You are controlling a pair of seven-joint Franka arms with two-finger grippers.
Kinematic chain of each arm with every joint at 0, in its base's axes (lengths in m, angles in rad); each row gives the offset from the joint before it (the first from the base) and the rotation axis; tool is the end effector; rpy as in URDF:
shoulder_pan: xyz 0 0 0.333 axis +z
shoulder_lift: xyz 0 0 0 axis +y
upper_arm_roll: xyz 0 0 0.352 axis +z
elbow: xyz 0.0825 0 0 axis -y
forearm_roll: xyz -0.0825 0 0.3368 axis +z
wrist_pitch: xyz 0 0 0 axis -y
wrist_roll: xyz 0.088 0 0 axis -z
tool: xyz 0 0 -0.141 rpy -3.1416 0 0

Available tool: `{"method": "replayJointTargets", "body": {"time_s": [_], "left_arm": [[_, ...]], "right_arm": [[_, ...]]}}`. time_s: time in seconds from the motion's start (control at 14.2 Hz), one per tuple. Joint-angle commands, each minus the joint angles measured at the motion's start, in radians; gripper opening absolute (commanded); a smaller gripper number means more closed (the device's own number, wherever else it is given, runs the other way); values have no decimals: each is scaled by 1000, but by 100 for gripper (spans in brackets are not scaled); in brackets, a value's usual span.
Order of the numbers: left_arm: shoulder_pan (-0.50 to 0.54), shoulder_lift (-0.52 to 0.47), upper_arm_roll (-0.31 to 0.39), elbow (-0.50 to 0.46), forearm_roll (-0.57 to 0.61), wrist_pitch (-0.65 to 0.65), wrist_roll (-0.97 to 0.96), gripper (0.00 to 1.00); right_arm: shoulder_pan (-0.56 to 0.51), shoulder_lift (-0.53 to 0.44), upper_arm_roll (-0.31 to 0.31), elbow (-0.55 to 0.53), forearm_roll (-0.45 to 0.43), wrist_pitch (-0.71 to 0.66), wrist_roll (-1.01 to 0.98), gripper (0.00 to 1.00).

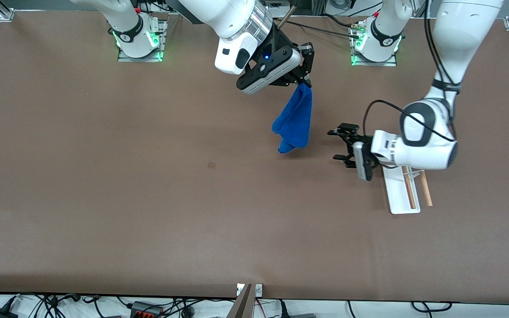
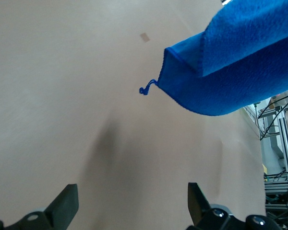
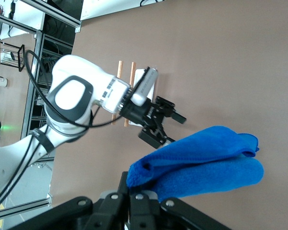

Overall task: Pass towel and hang on rack
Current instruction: 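Move the left gripper toward the hanging towel held by the right gripper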

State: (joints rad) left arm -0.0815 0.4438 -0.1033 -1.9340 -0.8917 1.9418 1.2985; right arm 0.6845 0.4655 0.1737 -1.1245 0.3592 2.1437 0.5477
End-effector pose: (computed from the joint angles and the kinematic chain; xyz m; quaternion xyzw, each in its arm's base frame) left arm 0.5428 -0.1763 0.2946 0.8043 -0.4125 0.0327 0.4264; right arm 0.4770 0.5358 0.6228 -0.9373 -0.0752 -0.0745 0.3320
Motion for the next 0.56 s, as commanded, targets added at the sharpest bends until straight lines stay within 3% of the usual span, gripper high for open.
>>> {"method": "replayJointTargets", "body": {"time_s": [0.0,0.49], "left_arm": [[6,-22,-54,-39,-38,67,65,99],[8,-25,-202,-49,-93,189,65,100]], "right_arm": [[6,8,0,19,-11,4,17,0],[7,10,0,19,-14,4,17,0]]}}
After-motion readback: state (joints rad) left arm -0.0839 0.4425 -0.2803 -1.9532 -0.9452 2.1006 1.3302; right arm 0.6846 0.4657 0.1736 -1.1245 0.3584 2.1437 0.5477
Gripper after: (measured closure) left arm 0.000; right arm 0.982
